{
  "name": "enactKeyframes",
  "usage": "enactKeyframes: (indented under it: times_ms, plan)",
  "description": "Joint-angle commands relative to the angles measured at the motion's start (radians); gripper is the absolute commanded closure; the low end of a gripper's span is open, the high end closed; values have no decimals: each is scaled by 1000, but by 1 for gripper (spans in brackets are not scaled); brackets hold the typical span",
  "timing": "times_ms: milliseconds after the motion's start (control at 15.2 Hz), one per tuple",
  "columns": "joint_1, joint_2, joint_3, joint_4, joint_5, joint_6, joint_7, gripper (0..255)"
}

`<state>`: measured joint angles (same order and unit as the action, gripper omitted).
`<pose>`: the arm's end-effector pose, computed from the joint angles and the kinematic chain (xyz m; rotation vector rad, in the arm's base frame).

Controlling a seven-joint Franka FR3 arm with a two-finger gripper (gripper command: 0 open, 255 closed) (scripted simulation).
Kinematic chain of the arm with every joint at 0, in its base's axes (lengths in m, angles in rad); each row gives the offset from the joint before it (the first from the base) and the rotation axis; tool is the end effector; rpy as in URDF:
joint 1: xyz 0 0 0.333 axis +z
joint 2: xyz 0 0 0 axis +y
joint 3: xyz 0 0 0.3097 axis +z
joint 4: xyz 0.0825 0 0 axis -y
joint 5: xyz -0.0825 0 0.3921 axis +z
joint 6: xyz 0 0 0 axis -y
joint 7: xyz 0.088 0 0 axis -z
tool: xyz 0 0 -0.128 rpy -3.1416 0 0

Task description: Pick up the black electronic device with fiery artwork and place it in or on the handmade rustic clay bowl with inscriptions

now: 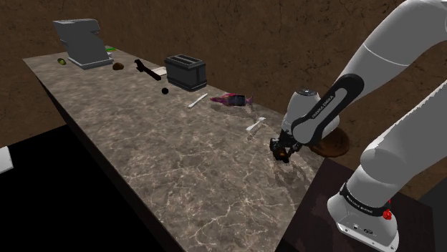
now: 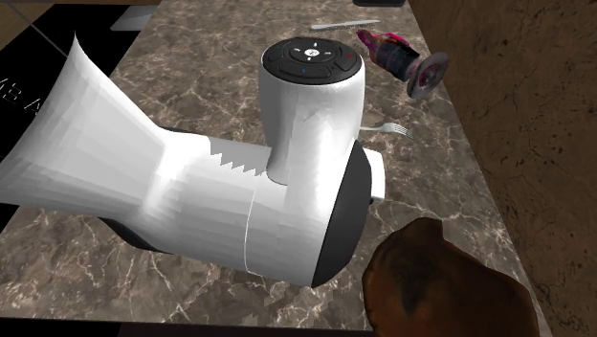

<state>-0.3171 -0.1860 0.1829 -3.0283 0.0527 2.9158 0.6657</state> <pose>0.3108 -0.0512 0.1803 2.8577 -1.2981 0.1162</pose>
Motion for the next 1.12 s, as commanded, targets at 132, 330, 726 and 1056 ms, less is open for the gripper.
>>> enactKeyframes:
  times_ms: [132,330,726,1056]
  plan:
    - [1,4,1,0,0,2,1,255]
    - [0,5,1,0,-1,3,0,255]
    - [24,-98,-15,-2,26,-97,-18,255]
    - [38,-214,-27,5,37,-220,-28,255]
